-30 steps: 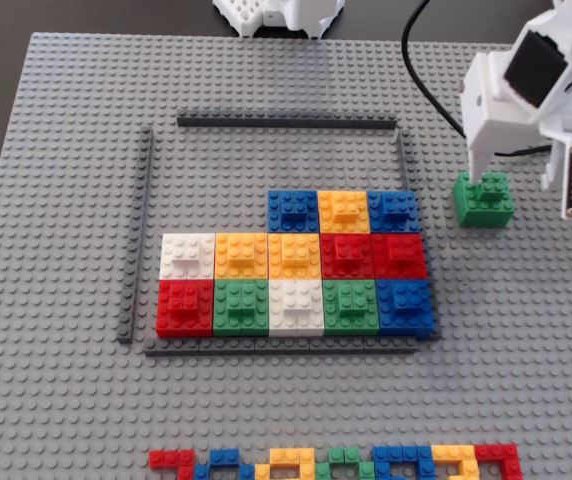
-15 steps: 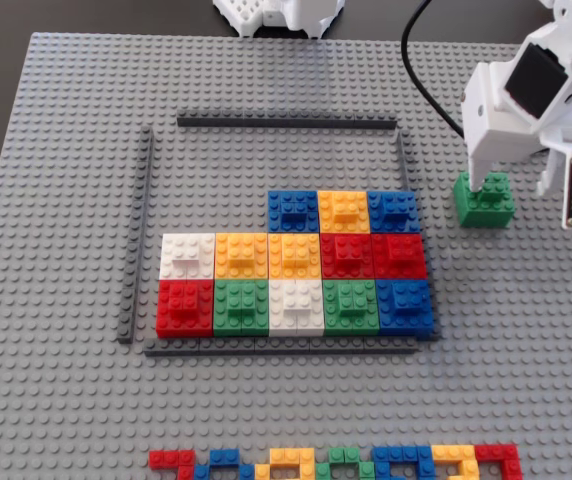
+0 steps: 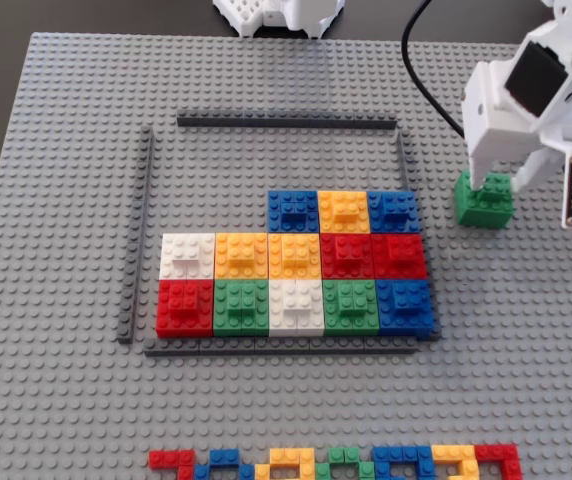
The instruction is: Grab the cube and place it into the grid
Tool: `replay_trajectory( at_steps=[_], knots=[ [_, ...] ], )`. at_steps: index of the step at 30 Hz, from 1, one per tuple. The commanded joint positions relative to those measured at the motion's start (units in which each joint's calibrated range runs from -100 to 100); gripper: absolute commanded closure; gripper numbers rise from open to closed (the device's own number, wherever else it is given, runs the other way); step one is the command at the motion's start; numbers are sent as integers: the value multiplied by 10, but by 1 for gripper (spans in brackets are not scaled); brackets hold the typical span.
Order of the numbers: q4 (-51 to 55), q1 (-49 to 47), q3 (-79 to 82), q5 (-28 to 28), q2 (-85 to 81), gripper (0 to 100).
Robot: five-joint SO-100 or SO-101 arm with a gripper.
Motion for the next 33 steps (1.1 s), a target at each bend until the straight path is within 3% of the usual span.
replay_trajectory(
  at_steps=[1,17,26,33],
  knots=[
    [-3,5,-17,-1,-10,91],
    [33,7,-61,8,-47,93],
    [76,7,-109,25,-145,95],
    [83,36,-21,63,-269,94]
  ],
)
